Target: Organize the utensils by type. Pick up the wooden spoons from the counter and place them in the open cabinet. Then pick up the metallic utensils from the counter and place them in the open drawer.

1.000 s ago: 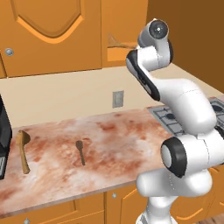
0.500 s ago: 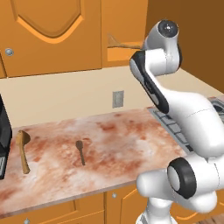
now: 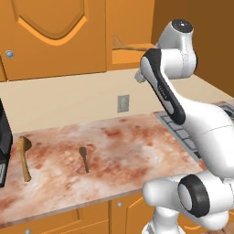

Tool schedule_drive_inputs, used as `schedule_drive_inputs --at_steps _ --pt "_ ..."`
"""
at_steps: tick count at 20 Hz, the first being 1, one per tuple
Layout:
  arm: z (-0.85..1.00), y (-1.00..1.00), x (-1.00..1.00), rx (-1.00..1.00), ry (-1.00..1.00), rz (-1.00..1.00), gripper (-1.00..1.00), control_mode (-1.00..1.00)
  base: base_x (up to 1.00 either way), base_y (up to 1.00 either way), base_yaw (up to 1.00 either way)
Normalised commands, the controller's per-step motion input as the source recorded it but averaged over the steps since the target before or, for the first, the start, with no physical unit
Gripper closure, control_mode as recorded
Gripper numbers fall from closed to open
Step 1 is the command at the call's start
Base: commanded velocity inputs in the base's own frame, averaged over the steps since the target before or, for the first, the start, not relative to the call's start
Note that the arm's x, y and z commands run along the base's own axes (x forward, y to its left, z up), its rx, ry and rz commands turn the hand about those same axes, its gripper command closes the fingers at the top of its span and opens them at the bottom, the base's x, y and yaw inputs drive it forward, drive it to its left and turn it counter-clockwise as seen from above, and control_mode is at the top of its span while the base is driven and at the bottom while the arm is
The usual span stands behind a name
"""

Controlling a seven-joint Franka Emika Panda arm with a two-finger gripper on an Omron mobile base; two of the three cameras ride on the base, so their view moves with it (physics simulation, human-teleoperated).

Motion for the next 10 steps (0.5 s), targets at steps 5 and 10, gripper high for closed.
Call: schedule_drive_inputs --at_steps 5,10 --pt "-0.44 0.05 -0.41 0.08 0.21 -0.03 -1.00 -1.00 0.00 0.00 0.00" --pt "-0.53 0.00 -0.39 0.07 0.20 -0.02 -1.00 -1.00 0.00 0.00 0.00"
